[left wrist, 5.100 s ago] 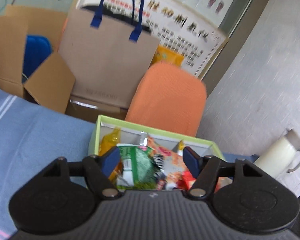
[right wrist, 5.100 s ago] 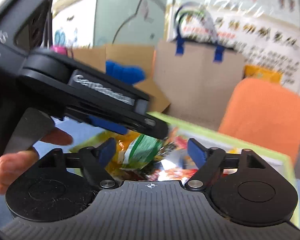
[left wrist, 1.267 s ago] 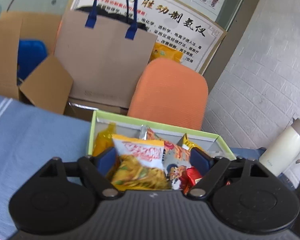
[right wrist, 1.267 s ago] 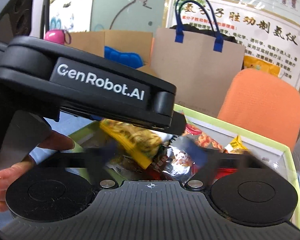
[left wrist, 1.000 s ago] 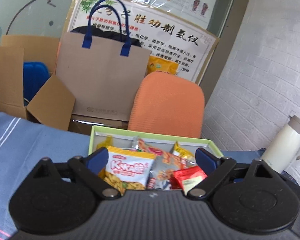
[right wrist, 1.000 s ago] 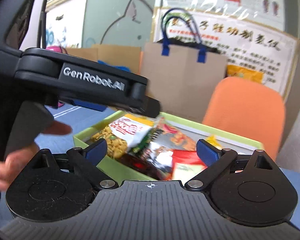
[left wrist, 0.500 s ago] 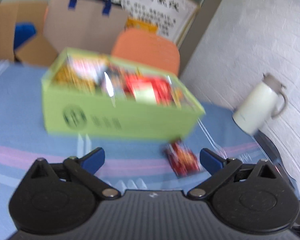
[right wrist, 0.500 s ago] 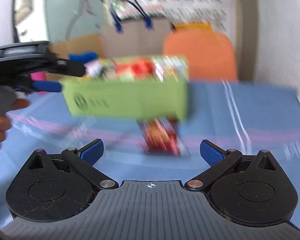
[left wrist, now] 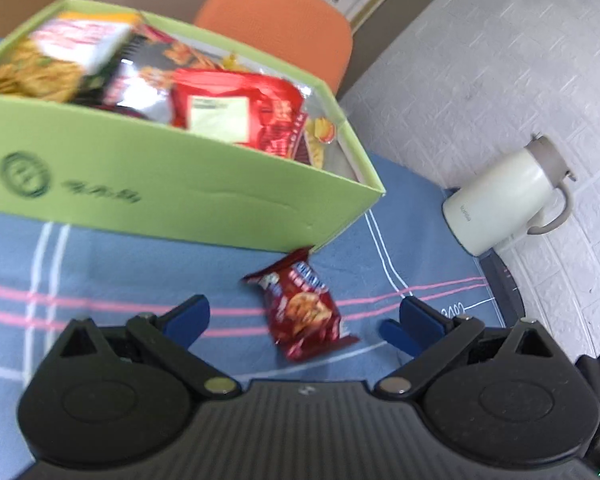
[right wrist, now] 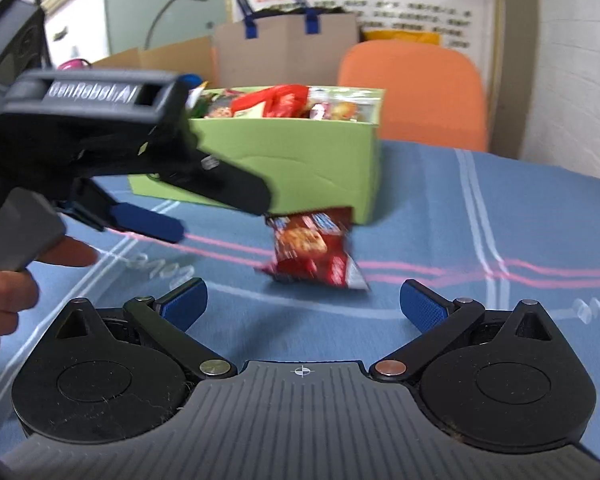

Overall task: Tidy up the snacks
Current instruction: 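Reach the left tool to the red-brown cookie packet and grasp it, then carry the cookie packet into the green box and open the left tool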

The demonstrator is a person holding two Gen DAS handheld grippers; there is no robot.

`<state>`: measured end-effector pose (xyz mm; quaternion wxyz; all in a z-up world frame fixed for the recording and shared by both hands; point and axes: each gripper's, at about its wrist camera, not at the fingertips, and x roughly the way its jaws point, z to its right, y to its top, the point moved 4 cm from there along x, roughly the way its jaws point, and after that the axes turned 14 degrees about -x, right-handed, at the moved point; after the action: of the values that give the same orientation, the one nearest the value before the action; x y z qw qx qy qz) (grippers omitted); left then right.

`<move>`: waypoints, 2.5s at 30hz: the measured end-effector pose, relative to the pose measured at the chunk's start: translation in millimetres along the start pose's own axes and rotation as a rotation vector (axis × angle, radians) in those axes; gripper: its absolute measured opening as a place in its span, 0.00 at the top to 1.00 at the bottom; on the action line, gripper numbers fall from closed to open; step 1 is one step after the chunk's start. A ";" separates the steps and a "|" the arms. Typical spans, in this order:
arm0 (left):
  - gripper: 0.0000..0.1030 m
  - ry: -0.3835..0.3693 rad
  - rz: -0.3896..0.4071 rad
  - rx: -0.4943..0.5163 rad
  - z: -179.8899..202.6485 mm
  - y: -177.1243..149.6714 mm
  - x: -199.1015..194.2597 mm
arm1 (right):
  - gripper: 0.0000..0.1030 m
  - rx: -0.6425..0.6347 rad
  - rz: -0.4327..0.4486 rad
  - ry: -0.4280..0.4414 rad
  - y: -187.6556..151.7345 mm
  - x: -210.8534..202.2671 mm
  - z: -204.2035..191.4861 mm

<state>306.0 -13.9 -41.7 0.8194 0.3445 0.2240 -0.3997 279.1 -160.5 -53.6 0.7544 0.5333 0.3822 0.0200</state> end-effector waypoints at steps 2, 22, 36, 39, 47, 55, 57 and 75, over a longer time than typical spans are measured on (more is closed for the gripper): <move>0.09 -0.003 -0.055 0.016 6.5 7.7 17.6 | 0.11 0.008 -0.023 0.022 6.3 16.6 5.3; 0.30 0.063 -0.079 0.100 -12.8 -83.5 -32.2 | 0.14 -0.101 -0.064 0.182 -21.6 -21.1 -68.9; 0.20 0.125 0.011 -0.009 -23.6 -71.9 -36.6 | 0.31 -0.011 -0.040 0.006 -29.5 -59.1 -66.2; 0.22 0.129 -0.011 0.010 -21.1 -70.2 -30.1 | 0.31 -0.017 -0.043 0.003 -29.3 -48.9 -70.7; 0.66 0.062 -0.043 0.050 -15.6 -78.4 -29.5 | 0.53 -0.037 -0.052 0.008 -30.9 -29.7 -77.9; 0.67 -0.024 0.144 0.086 14.2 -12.9 -82.1 | 0.54 -0.169 0.085 -0.066 26.4 -44.2 -77.8; 0.67 -0.026 0.208 0.116 22.5 19.1 -91.3 | 0.54 -0.210 0.146 -0.078 56.6 -39.1 -72.2; 0.24 0.009 0.210 0.096 -8.9 145.3 -29.8 | 0.26 -0.205 0.062 0.051 150.2 119.4 -22.1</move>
<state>405.5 72.0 27.6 0.8383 0.4066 0.1710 -0.3203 407.0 -26.1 0.3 0.7941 0.4643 0.3803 0.0959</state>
